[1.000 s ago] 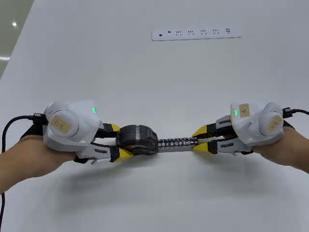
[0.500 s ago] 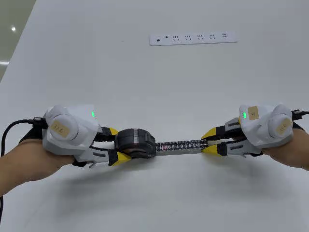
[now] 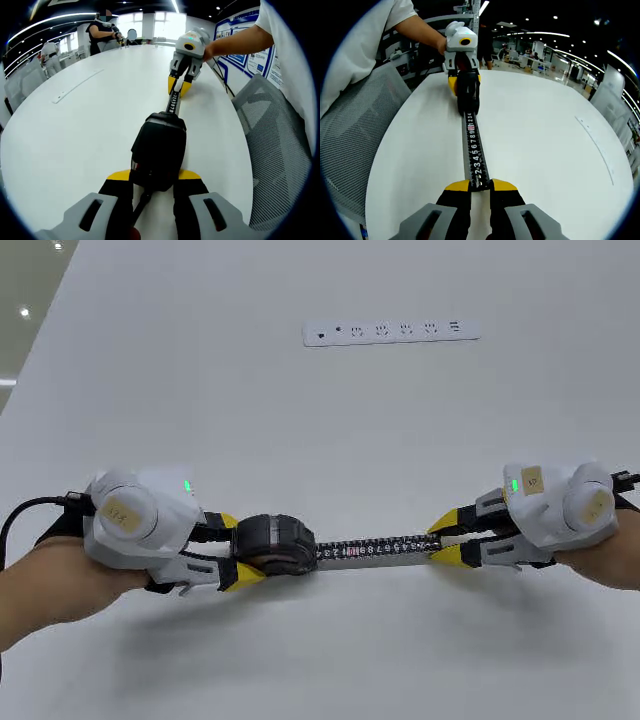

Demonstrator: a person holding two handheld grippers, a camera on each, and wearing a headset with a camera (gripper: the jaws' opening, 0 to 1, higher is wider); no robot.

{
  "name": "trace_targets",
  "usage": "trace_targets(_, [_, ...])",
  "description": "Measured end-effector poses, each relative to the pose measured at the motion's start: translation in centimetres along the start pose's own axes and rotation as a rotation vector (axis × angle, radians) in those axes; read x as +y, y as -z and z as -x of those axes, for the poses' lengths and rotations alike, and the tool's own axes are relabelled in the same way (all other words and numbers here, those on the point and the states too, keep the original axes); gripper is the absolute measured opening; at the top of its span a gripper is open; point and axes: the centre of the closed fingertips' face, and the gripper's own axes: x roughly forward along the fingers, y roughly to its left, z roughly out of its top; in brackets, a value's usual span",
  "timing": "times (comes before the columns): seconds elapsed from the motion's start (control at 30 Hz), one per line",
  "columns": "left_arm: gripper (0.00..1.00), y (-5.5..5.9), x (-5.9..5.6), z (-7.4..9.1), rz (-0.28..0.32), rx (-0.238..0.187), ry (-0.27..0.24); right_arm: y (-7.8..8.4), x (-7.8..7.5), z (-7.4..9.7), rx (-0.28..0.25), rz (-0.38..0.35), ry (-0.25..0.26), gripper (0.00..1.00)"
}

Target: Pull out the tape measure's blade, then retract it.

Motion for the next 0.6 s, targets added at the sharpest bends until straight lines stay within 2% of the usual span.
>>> trace_targets(0.47, [0.25,0.0,0.0,0.0,-0.004,0.009,0.002,1.8,-0.3,1.8,0.034,-0.006,0.0,0.1])
trace_targets(0.6, [0.25,-0.1,0.0,0.0,-0.004,0.009,0.003,3.1,-0.6,2.6,0.058,-0.018,0.003,0.1])
